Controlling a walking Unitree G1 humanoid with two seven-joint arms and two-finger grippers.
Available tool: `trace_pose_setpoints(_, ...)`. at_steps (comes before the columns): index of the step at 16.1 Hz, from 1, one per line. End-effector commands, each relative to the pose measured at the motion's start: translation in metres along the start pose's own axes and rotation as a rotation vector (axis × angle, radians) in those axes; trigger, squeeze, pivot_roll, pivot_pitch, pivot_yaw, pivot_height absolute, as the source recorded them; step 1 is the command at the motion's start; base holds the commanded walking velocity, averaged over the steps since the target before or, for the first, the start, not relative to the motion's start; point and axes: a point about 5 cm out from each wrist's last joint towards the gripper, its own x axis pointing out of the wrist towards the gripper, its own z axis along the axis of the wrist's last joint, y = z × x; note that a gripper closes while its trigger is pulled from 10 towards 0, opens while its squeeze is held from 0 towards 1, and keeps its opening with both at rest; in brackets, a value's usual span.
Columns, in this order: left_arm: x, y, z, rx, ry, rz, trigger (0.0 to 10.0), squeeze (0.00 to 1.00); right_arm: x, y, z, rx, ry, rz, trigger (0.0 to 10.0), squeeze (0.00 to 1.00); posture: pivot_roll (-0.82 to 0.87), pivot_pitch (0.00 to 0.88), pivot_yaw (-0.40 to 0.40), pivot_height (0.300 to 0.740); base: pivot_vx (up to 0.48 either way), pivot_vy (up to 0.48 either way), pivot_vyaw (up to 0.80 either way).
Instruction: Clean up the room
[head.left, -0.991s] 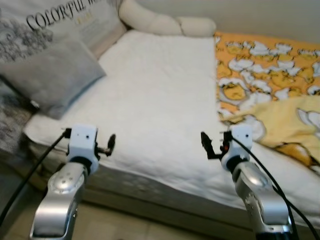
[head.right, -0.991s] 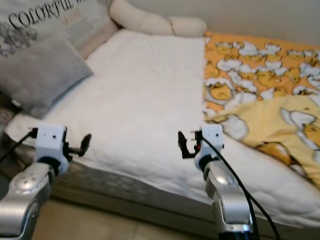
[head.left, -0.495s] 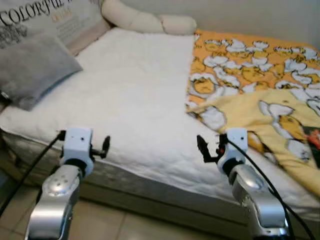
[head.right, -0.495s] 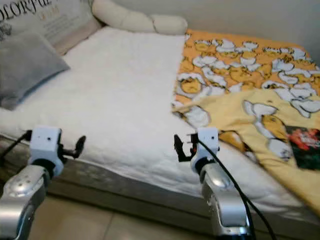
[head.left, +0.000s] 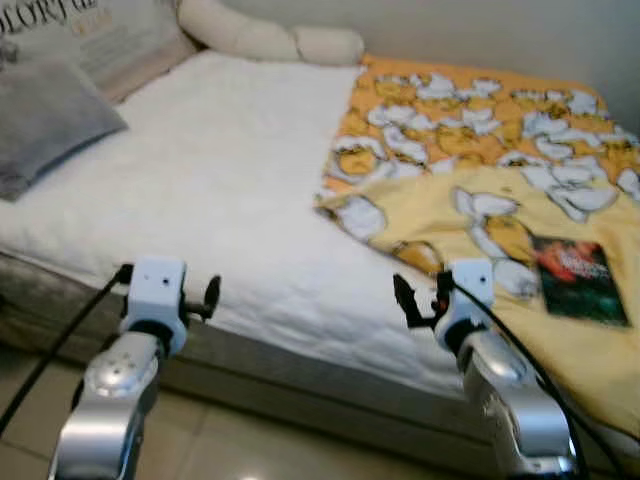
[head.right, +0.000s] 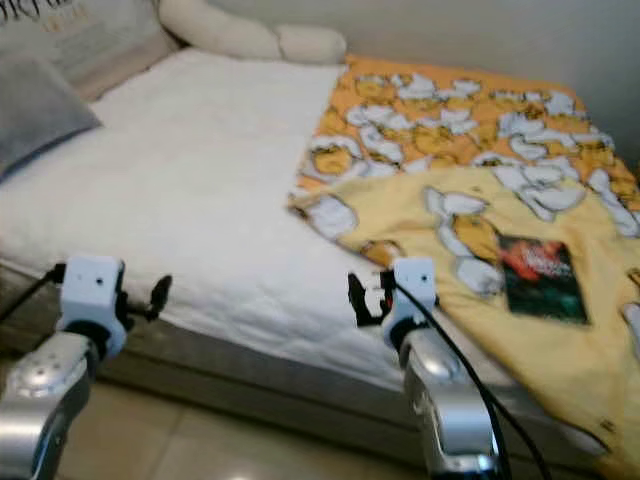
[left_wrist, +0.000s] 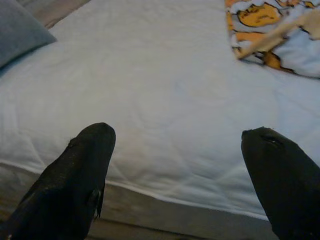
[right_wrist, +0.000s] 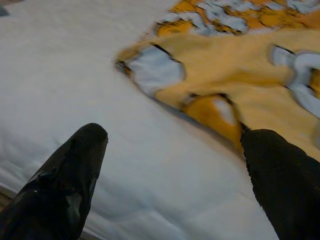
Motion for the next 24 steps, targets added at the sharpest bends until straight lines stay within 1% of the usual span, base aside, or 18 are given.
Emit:
trace_pose_setpoints(1, 0.000, -0.006, 0.003, 0.008, -0.011, -0.024, 10.0, 1.00, -0.003, -0.007, 0.001, -0.011, -0.005, -0.026, 10.0, 0.00, -0.02, 0.000, 0.013, 0.740, 0.000, -0.439, 0.00)
trace_pose_setpoints(8, 0.000, -0.008, 0.003, 0.017, -0.018, -0.033, 10.0, 1.00, -0.003, -0.008, -0.002, -0.008, 0.006, -0.026, 10.0, 0.00, -0.02, 0.000, 0.012, 0.740, 0.000, -0.433, 0.00)
trace_pose_setpoints(10, 0.001, -0.009, 0.006, -0.019, -0.035, -0.030, 10.0, 1.00, -0.003, -0.006, -0.002, 0.001, 0.010, -0.014, 10.0, 0.00, -0.02, 0.000, 0.012, 0.740, 0.000, 0.000, 0.00)
trace_pose_setpoints(12, 0.001, -0.012, 0.006, -0.005, -0.046, -0.049, 10.0, 1.00, -0.003, -0.005, -0.001, -0.002, 0.010, -0.001, 10.0, 0.00, -0.02, 0.000, 0.012, 0.740, 0.000, 0.000, 0.00)
trace_pose_setpoints(15, 0.000, -0.016, 0.007, -0.050, -0.072, -0.076, 10.0, 1.00, -0.002, -0.002, -0.001, -0.010, 0.012, 0.026, 10.0, 0.00, -0.02, 0.000, 0.014, 0.740, 0.095, 0.000, 0.00)
trace_pose_setpoints(17, 0.000, -0.016, 0.008, -0.051, -0.074, -0.079, 10.0, 1.00, -0.002, -0.003, 0.000, 0.005, 0.009, 0.021, 10.0, 0.00, -0.02, 0.000, 0.015, 0.740, 0.302, 0.000, -0.71)
trace_pose_setpoints(20, 0.000, -0.016, 0.007, -0.045, -0.078, -0.086, 10.0, 1.00, -0.001, -0.005, 0.002, -0.008, 0.002, 0.012, 10.0, 0.00, -0.02, 0.000, 0.013, 0.740, 0.316, 0.000, -0.76)
trace_pose_setpoints(24, 0.000, -0.017, 0.006, -0.029, -0.076, -0.099, 10.0, 1.00, -0.001, -0.006, 0.003, -0.017, -0.001, 0.005, 10.0, 0.00, -0.02, 0.000, 0.010, 0.740, 0.325, 0.000, 0.00)
